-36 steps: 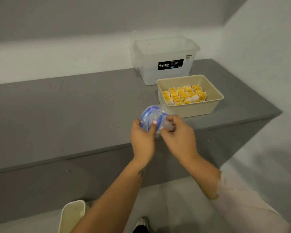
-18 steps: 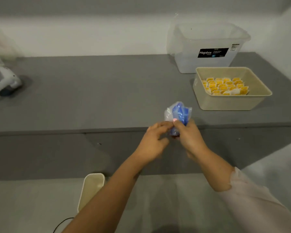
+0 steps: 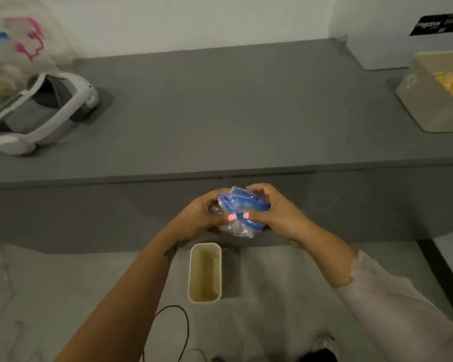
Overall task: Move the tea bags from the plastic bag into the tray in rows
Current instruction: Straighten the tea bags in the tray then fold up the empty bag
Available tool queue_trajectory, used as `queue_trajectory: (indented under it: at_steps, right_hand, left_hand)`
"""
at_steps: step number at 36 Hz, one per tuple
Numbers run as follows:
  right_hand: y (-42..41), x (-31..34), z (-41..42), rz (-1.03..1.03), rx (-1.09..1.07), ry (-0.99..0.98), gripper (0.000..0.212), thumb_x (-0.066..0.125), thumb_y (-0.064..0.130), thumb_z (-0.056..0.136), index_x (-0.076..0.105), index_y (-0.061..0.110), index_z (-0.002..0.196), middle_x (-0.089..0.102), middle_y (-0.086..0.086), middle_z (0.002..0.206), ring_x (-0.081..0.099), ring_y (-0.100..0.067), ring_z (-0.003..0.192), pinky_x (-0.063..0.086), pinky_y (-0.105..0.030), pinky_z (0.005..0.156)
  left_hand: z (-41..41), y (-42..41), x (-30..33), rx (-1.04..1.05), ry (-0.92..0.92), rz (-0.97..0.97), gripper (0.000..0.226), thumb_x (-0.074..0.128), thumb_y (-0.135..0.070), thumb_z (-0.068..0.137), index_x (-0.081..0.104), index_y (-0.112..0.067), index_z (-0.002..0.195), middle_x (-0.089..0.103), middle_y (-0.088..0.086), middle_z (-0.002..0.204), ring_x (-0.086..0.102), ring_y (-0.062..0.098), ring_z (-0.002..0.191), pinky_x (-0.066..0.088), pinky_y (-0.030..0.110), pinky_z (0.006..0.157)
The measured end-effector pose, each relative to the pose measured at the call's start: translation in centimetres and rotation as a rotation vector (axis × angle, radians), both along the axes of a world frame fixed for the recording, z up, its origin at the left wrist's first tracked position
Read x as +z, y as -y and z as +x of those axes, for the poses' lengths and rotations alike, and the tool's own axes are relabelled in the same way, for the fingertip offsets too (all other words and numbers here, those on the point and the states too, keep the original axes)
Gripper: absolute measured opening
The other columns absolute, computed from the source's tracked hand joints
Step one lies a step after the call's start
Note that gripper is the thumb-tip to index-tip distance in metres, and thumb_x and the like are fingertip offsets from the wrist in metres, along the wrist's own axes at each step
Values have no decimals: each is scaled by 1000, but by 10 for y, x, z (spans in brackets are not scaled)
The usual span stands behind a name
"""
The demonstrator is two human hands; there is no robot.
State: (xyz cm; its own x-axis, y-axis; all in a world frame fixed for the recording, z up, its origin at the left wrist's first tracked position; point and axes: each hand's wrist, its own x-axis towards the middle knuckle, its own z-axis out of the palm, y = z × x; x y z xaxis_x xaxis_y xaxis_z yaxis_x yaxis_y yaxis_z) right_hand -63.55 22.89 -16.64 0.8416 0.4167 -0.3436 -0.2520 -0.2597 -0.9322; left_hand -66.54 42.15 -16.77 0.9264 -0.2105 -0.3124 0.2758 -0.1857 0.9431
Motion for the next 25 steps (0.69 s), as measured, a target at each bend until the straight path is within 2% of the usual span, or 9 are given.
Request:
queue_trajectory:
  at_steps: [2,5,8,11,15,17,20,23,25]
  right_hand:
    - [-28,-16,-9,62,-44,16,67,73,2,78,43,36,128,52,2,117,62,-15,90,54,-23,60]
    - [-65,-43,-21,93,-72,87,77,71,-10,74,44,37,128,51,12,115,61,-9,94,54,-20,70]
    - [-93,-70,-30,104,-127,99,66,61,-20,75,54,23,124,54,15,108,60,-2,91,50,-13,71]
    - [-112,-102,-32,64,-181,57,54,56,-21,78,62,27,103,60,11,96,64,-12,87,54,-24,71]
    - [-129,-144,-29,12,-183,16,45,51,-24,78,61,14,99,63,0,94,62,3,71,52,-20,63]
    - [-136,-168,-26,-27,-165,13,44,52,-24,78,61,15,97,63,-6,97,62,-7,76,53,-27,68]
    - [-146,-210,-20,-109,-134,38,48,55,-21,76,62,25,90,63,-7,102,60,-21,89,52,-38,81]
    - [-153,-253,-17,-218,-100,76,44,58,-18,76,64,23,91,64,-4,101,60,-20,90,52,-35,84]
    - [-158,-283,-16,-272,-72,88,43,57,-17,76,65,21,94,63,-3,99,60,-19,89,50,-30,83]
  left_hand:
    - [-10,-26,-22,91,-12,-10,39,68,-10,82,54,-21,117,66,5,109,67,17,93,59,35,74]
    - [-24,-58,-55,195,-64,-11,42,73,-25,80,53,-21,118,65,6,113,67,22,97,58,43,78]
    - [-31,-78,-82,260,-134,-6,43,73,-26,80,53,-22,118,63,5,116,67,21,96,59,39,74]
    - [-33,-92,-111,293,-151,15,45,74,-23,79,53,-21,119,63,4,114,67,20,95,58,35,70]
    - [-32,-107,-158,311,-94,176,58,79,-29,74,47,-28,123,59,-9,109,63,15,91,54,29,72]
    - [-32,-114,-185,303,-49,263,62,81,-30,71,47,-30,123,57,-12,108,62,12,89,52,26,77]
    - [-31,-121,-227,277,3,372,50,81,-30,71,58,-30,115,56,-2,114,62,15,92,50,26,86]
    - [-31,-126,-264,187,-23,570,49,75,-40,76,58,-30,122,48,-6,109,56,13,92,41,19,82]
    - [-31,-128,-292,161,-75,621,53,72,-41,78,55,-28,127,50,-2,111,56,15,97,36,16,81]
